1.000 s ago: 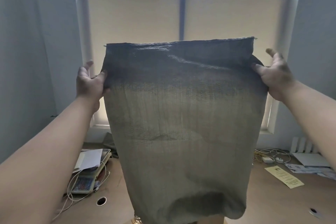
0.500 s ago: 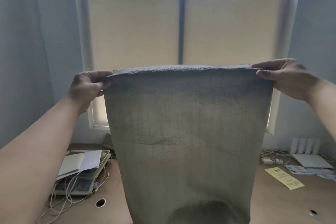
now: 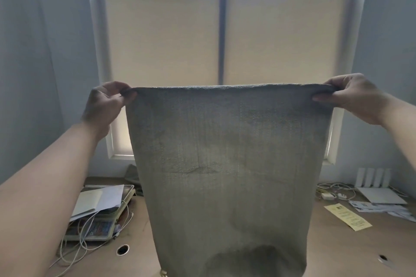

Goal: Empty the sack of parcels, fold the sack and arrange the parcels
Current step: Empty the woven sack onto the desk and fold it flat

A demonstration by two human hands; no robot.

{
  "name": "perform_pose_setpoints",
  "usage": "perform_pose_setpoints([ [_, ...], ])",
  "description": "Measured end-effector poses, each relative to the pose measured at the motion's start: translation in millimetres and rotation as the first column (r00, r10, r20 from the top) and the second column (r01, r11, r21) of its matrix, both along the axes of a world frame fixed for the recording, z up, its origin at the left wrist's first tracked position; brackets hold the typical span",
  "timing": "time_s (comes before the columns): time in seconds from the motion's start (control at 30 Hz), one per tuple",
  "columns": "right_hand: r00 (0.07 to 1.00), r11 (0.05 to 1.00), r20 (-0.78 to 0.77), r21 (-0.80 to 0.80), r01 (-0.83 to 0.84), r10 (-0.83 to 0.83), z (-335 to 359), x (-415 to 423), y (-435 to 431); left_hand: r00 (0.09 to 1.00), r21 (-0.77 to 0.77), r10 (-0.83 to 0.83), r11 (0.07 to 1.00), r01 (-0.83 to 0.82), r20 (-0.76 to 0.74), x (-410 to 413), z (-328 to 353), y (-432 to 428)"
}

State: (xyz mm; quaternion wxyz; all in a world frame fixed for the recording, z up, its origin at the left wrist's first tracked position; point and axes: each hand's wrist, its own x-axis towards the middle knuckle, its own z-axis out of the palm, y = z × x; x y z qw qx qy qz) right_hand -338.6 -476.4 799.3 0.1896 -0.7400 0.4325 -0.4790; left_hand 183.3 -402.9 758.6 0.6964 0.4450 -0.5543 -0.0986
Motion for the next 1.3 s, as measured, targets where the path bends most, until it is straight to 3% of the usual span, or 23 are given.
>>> perform_pose_setpoints([
  [0.1, 0.987, 0.998, 0.148, -0.03, -0.057, 0.061, 2, 2, 5, 0.962, -0.033, -0.253, 0.967, 0.251, -0.102, 3, 1, 0],
  [0.2, 0.921, 0.97, 0.32, 0.019, -0.241, 0.222, 4, 6, 11, 0.924, -0.093, -0.324, 0.946, 0.311, -0.203, -5, 1, 3],
  [0.37, 0.875, 0.963, 0.414, -0.016, -0.268, 0.251, -1, 16, 8, 0.961, -0.139, -0.17, 0.98, 0.142, -0.219, -21, 2, -1],
  [0.5, 0.946, 0.986, 0.302, -0.152, -0.07, 0.114, -7, 17, -5, 0.993, -0.139, 0.065, 0.987, -0.078, -0.097, -28, -2, -7],
  [0.6, 0.95, 0.978, 0.311, -0.205, 0.04, 0.026, -12, 16, -17, 0.988, -0.147, 0.13, 0.979, -0.142, -0.085, -32, -4, -10],
  [0.7, 0.899, 0.995, 0.428, -0.038, -0.087, 0.095, -12, 17, -9, 0.98, -0.114, 0.161, 0.978, -0.175, -0.117, -33, -6, -11],
  [0.8, 0.901, 0.944, 0.405, 0.208, -0.257, 0.156, -13, 9, 2, 0.977, -0.088, 0.159, 0.981, -0.172, -0.144, -31, -11, -13],
  [0.9, 0.883, 0.904, 0.432, 0.278, -0.325, 0.184, -17, 6, 1, 0.976, -0.065, 0.155, 0.984, -0.166, -0.153, -24, -15, -14],
  [1.0, 0.859, 0.913, 0.476, 0.237, -0.331, 0.189, -22, 11, 0, 0.977, -0.038, 0.064, 0.997, -0.073, -0.204, -23, -17, -15],
  [1.1, 0.853, 0.955, 0.501, 0.153, -0.254, 0.147, -25, 19, -5, 0.955, 0.079, -0.16, 0.98, 0.185, -0.248, -22, -19, -10],
  [1.2, 0.838, 0.98, 0.537, 0.1, -0.175, 0.095, -29, 24, -11, 0.905, 0.317, -0.359, 0.852, 0.418, -0.228, -9, -24, -4],
  [1.3, 0.848, 0.992, 0.527, 0.064, -0.108, 0.058, -31, 25, -10, 0.858, 0.418, -0.463, 0.75, 0.512, -0.222, -5, -31, -2],
])
